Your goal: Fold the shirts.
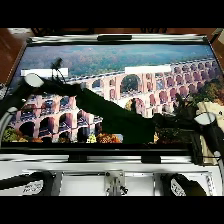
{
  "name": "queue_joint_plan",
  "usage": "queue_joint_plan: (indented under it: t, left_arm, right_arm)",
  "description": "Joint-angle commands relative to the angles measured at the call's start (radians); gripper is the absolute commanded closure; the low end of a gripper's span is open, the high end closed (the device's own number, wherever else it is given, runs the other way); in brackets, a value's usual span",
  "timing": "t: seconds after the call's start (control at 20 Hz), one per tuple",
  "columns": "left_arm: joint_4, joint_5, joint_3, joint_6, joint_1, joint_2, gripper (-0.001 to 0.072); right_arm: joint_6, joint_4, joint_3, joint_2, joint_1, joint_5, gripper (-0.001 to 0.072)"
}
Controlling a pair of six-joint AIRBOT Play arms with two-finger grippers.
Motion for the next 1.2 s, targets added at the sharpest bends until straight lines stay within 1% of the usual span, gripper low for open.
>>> queue_joint_plan:
  t: [0.0, 0.1, 0.15, 0.25, 0.35, 0.45, 0.55, 0.65, 0.75, 0.8, 0.9, 0.95, 1.0, 1.05, 1.1, 1.15]
  left_arm:
    - [0.008, -0.040, 0.262, 0.039, 0.113, 0.143, 0.0677]
    - [0.009, -0.040, 0.450, 0.038, 0.200, 0.225, 0.0677]
    - [0.009, -0.041, 0.530, 0.038, 0.245, 0.261, 0.0677]
    - [0.009, -0.045, 0.647, 0.034, 0.339, 0.339, 0.0678]
    - [0.020, -0.069, 0.680, 0.033, 0.429, 0.418, 0.0677]
    - [0.076, -0.106, 0.680, -0.002, 0.513, 0.493, 0.0677]
    - [0.108, -0.179, 0.679, -0.007, 0.564, 0.536, 0.0677]
    - [0.111, -0.297, 0.670, -0.008, 0.560, 0.539, 0.0676]
    - [0.103, -0.403, 0.604, -0.037, 0.547, 0.528, 0.0675]
    - [0.102, -0.428, 0.547, -0.052, 0.534, 0.525, 0.0674]
    - [0.099, -0.417, 0.402, -0.053, 0.497, 0.526, 0.0665]
    - [0.098, -0.387, 0.330, -0.061, 0.477, 0.526, 0.0566]
    - [0.096, -0.354, 0.270, -0.082, 0.461, 0.526, 0.0370]
    - [0.095, -0.328, 0.227, -0.112, 0.451, 0.525, 0.0167]
    - [0.095, -0.311, 0.194, -0.135, 0.447, 0.523, 0.0058]
    - [0.096, -0.310, 0.173, -0.138, 0.447, 0.519, 0.0049]
  right_arm:
    - [-0.103, -0.096, 0.289, 0.014, -0.094, 0.291, 0.0650]
    - [-0.124, -0.097, 0.528, 0.047, -0.137, 0.388, 0.0650]
    - [-0.127, -0.096, 0.637, 0.069, -0.153, 0.388, 0.0650]
    - [-0.130, -0.100, 0.821, 0.124, -0.171, 0.322, 0.0650]
    - [-0.123, -0.117, 0.934, 0.178, -0.175, 0.267, 0.0650]
    - [-0.087, -0.158, 0.982, 0.229, -0.175, 0.256, 0.0650]
    - [-0.032, -0.167, 0.986, 0.264, -0.175, 0.286, 0.0650]
    - [0.011, -0.163, 0.985, 0.266, -0.174, 0.362, 0.0650]
    - [0.044, -0.155, 0.985, 0.248, -0.174, 0.390, 0.0650]
    - [0.058, -0.118, 0.983, 0.231, -0.174, 0.377, 0.0650]
    - [0.065, 0.046, 0.984, 0.172, -0.174, 0.306, 0.0650]
    - [0.065, 0.159, 0.984, 0.130, -0.170, 0.254, 0.0650]
    - [0.065, 0.241, 0.984, 0.089, -0.145, 0.196, 0.0650]
    - [0.065, 0.282, 0.984, 0.047, -0.098, 0.132, 0.0650]
    - [0.065, 0.275, 0.984, 0.000, -0.018, 0.068, 0.0650]
    - [0.065, 0.244, 0.984, -0.050, 0.082, 0.014, 0.0650]
